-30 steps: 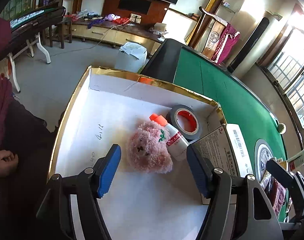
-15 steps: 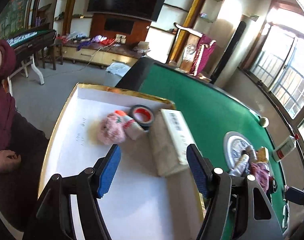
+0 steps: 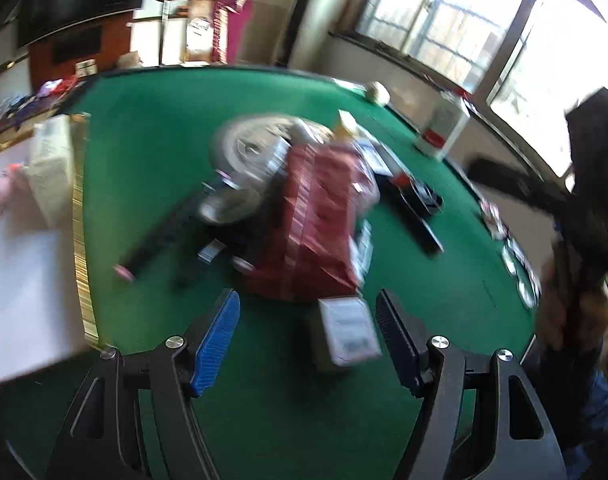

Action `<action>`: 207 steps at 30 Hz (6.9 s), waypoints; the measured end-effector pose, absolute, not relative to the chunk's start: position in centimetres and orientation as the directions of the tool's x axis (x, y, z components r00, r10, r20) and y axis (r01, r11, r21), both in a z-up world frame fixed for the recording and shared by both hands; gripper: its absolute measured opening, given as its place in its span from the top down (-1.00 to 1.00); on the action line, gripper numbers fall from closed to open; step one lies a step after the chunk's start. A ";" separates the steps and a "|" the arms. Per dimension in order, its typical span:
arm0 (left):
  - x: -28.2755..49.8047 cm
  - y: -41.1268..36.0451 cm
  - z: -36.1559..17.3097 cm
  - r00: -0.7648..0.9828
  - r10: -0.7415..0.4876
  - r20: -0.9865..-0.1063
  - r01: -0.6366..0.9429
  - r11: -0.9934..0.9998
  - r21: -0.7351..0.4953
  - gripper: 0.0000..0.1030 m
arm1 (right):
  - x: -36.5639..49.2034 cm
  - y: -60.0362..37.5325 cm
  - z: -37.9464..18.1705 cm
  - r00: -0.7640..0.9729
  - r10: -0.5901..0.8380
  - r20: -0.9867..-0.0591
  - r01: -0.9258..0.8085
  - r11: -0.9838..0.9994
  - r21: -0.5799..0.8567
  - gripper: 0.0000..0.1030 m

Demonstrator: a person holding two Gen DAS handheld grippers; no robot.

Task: Organize objects
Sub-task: 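Grasp the small barcode box with the left gripper while the right gripper grasps the black plastic holder, then lift the black plastic holder with the right gripper toward the tray, then carry the barcode box and black holder into the white tray and release both, then grasp a black marker with the left gripper while the right gripper grasps another black marker, then lift both black markers and carry them toward the white tray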

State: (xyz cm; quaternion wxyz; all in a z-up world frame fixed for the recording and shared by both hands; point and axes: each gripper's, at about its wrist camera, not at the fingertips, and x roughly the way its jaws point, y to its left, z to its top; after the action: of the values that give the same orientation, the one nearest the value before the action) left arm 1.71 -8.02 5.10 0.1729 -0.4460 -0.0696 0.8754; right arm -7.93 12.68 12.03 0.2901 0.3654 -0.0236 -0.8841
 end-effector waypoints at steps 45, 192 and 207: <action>0.1 -9.0 1.2 -0.584 0.361 -0.727 -0.198 -0.932 -0.303 0.39 | -16.4 23.7 4.2 -0.566 -0.251 -0.785 0.136 -0.968 0.212 -0.24; -6.1 -13.8 1.1 -0.524 -0.019 -0.851 0.054 -0.998 -0.011 0.78 | -16.5 19.1 6.3 -0.481 -0.392 -0.785 0.263 -0.918 0.297 0.51; -7.1 -12.4 0.4 -0.609 -0.017 -0.793 -0.016 -0.999 0.034 0.71 | -15.7 15.0 2.9 -0.563 -0.052 -0.825 0.300 -0.943 -0.145 0.76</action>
State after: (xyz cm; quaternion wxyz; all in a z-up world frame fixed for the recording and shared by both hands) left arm -7.06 -12.36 0.40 -0.0002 -0.4421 0.0188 0.8968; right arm -15.72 14.99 2.92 0.1006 0.4567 0.1356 -0.8735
